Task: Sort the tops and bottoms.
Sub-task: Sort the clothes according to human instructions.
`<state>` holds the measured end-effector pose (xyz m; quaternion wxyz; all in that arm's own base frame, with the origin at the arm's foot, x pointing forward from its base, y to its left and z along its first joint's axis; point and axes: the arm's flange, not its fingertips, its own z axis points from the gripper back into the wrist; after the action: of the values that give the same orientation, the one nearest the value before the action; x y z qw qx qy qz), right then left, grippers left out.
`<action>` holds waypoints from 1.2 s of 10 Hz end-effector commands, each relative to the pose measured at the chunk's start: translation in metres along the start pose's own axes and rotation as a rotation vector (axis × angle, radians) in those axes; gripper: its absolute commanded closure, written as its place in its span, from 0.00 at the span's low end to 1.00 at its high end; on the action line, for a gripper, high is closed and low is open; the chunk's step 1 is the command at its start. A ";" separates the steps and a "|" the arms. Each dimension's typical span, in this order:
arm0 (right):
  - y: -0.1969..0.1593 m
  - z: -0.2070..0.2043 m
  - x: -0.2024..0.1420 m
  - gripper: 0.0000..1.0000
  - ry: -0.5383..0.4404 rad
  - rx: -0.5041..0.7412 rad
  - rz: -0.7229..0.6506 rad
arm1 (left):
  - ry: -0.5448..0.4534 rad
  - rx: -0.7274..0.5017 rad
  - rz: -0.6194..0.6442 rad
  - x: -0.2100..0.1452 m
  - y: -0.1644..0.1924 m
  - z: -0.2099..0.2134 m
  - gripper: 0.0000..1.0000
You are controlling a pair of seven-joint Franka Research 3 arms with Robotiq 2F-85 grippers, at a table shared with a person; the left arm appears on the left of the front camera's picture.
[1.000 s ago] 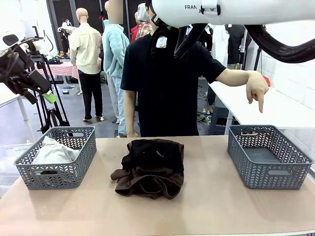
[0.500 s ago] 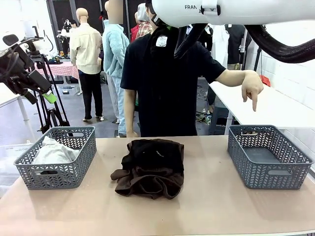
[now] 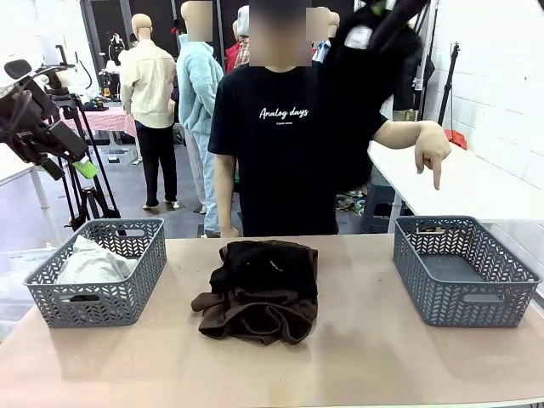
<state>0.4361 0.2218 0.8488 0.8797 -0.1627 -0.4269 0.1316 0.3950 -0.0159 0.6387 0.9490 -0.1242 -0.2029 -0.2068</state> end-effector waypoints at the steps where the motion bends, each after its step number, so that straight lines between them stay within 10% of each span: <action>1: -0.012 -0.008 -0.054 1.00 0.145 -0.001 -0.025 | -0.003 0.001 0.003 0.000 0.000 0.000 0.00; 6: -0.102 -0.031 -0.155 1.00 0.334 -0.056 -0.275 | -0.003 0.001 0.003 0.000 0.000 0.000 0.00; 12: -0.110 -0.030 -0.155 1.00 0.381 -0.074 -0.252 | -0.003 0.001 0.003 0.000 0.000 0.000 0.00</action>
<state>0.3803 0.0617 0.7612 0.9449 -0.1691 -0.2784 -0.0334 0.3951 -0.0161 0.6387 0.9491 -0.1237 -0.2028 -0.2068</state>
